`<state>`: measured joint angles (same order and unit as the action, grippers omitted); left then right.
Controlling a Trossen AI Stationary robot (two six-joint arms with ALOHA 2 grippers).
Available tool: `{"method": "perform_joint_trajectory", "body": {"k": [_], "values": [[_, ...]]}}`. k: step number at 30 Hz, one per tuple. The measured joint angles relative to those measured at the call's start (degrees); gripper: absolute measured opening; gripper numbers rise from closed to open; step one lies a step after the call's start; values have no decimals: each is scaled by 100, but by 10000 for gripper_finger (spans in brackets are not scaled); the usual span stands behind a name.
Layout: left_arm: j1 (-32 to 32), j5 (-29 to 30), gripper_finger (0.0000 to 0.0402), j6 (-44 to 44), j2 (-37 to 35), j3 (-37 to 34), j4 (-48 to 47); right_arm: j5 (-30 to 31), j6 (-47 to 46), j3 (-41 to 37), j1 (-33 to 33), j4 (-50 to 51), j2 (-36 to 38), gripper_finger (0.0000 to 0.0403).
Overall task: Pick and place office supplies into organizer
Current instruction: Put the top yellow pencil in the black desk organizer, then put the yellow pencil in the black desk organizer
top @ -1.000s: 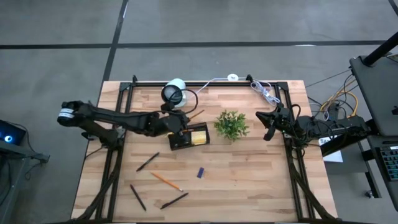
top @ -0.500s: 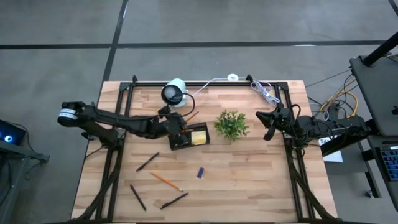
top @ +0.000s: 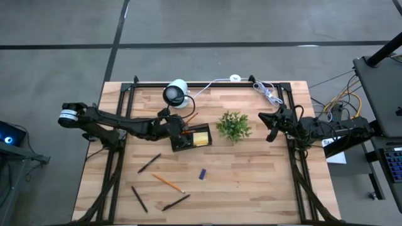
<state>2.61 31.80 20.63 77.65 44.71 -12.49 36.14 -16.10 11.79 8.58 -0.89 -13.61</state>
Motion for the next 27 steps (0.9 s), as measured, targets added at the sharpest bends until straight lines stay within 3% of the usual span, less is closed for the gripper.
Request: {"method": "perform_joint_trajectory", "body": {"k": [7, 19, 27], "values": [[0, -5, 36, 11, 0, 11, 2, 0, 1, 0, 0, 7, 0, 13], [2, -48, 42, 7, -25, 26, 258, 0, 2, 0, 1, 15, 0, 13], [2, -1039, 43, 10, -383, 188, 590, 0, 2, 0, 2, 21, 1, 13]]}}
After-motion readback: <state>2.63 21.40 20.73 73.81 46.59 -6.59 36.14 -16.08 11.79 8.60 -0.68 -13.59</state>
